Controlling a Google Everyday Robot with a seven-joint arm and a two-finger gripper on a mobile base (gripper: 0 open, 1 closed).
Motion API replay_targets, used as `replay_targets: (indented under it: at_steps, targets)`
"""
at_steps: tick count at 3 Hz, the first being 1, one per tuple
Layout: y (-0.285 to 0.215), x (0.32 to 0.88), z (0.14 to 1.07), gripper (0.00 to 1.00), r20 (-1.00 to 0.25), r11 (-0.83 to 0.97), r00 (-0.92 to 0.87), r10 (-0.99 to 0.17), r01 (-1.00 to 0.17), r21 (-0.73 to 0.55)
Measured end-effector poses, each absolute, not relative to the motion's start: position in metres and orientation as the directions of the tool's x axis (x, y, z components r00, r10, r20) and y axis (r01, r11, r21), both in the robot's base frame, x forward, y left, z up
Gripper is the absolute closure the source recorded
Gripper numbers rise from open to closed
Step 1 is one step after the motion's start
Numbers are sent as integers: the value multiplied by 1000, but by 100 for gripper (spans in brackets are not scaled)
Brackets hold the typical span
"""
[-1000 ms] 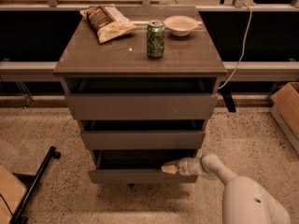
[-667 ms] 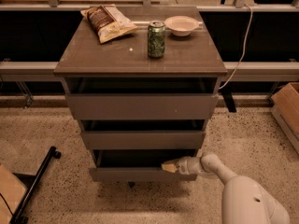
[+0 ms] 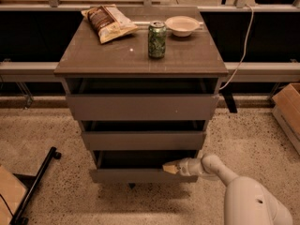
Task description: Open bottom drawer
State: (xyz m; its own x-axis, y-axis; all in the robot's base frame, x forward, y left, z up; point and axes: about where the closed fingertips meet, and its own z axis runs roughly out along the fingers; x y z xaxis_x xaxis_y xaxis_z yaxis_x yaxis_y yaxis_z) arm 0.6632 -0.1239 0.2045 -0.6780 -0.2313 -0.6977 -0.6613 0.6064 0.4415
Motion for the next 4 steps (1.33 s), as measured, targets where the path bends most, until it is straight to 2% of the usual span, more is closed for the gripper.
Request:
replay_targets:
  at_steps: [1, 2, 4]
  targets:
    - [-124, 663, 205, 100, -698, 606, -678, -231, -661, 442]
    - [-124, 663, 205, 82, -698, 606, -678, -231, -661, 442]
    - [-124, 663, 205, 36, -698, 606, -678, -231, -661, 442]
